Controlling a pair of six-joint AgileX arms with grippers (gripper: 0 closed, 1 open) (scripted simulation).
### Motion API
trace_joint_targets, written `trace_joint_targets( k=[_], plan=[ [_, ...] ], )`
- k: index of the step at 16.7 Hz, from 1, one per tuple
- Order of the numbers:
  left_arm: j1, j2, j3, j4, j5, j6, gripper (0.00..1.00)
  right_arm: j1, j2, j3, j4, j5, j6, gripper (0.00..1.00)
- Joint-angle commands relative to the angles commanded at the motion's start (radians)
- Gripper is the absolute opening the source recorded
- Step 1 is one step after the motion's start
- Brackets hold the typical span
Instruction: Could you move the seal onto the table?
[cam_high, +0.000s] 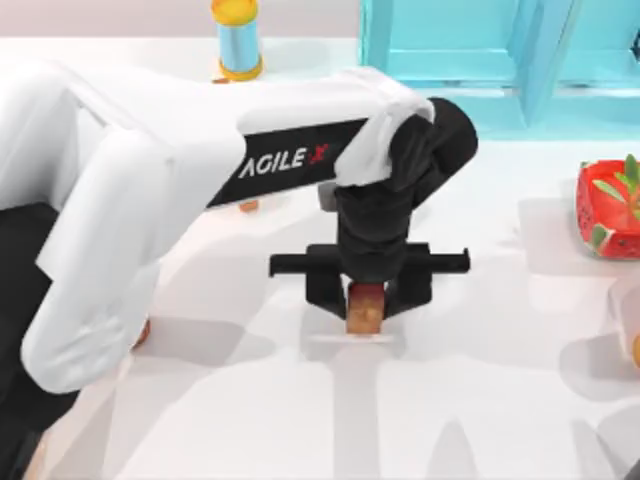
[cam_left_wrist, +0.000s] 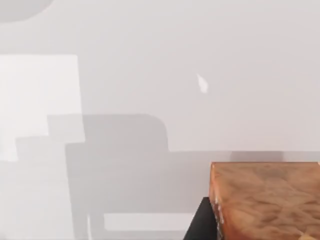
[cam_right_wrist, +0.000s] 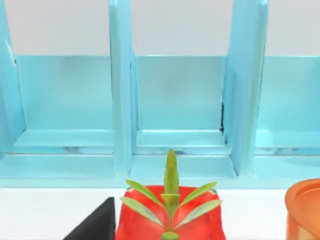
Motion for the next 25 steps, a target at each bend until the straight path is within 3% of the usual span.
trace_joint_targets(
  k=[1, 14, 25],
  plan=[
    [0.0, 0.0, 0.0, 0.0, 0.0, 0.0, 0.0, 0.0, 0.0, 0.0, 0.0, 0.0, 0.0, 1.0],
    [0.0, 0.0, 0.0, 0.0, 0.0, 0.0, 0.98, 0.0, 0.0, 0.0, 0.0, 0.0, 0.0, 1.0],
    [0.0, 0.007, 0.016, -0.015, 0.0, -0.003, 1.0, 0.0, 0.0, 0.0, 0.0, 0.0, 0.0, 1.0]
  ],
)
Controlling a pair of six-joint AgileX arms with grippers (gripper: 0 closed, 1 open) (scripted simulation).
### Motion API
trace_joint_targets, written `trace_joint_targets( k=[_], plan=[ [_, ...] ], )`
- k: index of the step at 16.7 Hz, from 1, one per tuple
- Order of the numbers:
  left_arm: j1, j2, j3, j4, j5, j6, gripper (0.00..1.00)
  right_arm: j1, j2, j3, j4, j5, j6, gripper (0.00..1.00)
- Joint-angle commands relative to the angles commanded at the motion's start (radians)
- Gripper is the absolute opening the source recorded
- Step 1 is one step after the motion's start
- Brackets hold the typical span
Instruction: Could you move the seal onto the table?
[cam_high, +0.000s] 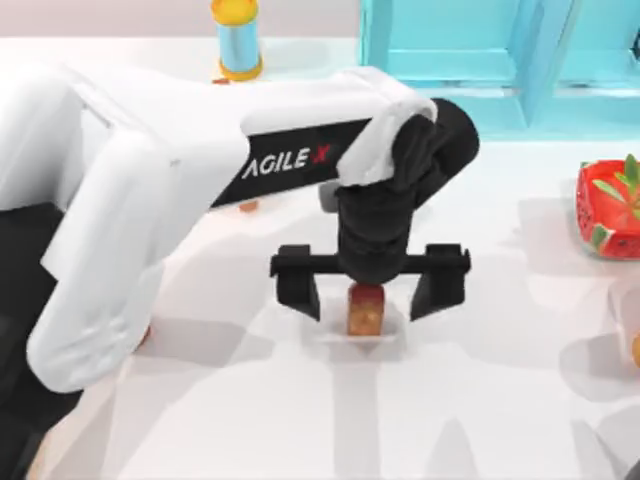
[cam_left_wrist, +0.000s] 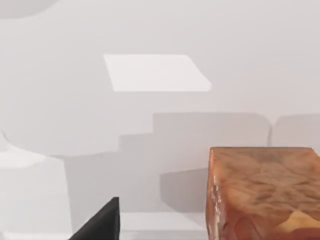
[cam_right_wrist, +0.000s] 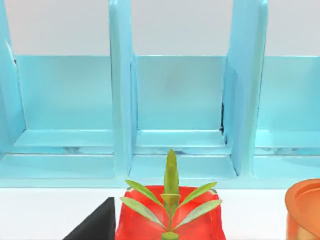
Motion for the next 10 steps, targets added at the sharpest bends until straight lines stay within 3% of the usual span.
trace_joint_targets(
  k=[3, 10],
  plan=[
    [-0.004, 0.019, 0.102, -0.1, 0.001, -0.007, 1.0, 0.0, 0.0, 0.0, 0.0, 0.0, 0.0, 1.0],
    [-0.01, 0.032, 0.54, -0.512, 0.0, -0.005, 1.0, 0.0, 0.0, 0.0, 0.0, 0.0, 0.0, 1.0]
  ],
)
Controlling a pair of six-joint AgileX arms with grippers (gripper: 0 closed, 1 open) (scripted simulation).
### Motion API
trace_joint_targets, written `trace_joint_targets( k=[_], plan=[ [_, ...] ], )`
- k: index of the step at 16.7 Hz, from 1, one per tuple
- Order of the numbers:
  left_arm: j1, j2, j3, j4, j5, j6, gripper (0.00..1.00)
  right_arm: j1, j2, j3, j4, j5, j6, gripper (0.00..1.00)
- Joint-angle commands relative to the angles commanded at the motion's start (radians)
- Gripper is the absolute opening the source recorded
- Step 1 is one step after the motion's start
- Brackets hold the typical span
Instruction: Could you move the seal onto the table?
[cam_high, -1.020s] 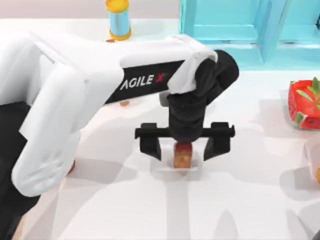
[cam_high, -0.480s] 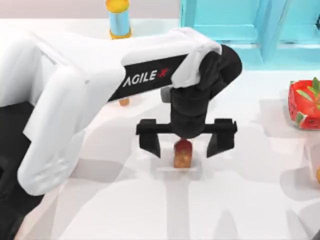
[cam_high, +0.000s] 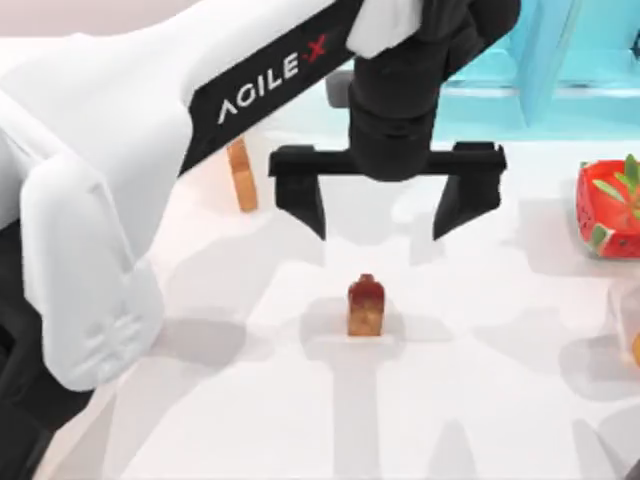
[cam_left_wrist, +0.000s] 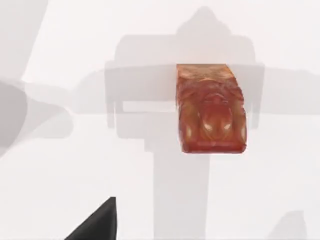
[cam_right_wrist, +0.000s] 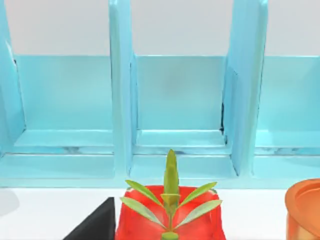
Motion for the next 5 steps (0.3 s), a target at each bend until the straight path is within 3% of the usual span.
trace_joint_targets(
  k=[5],
  plan=[
    [0.007, -0.012, 0.094, -0.095, 0.0, 0.004, 1.0, 0.0, 0.0, 0.0, 0.0, 0.0, 0.0, 1.0]
  ],
)
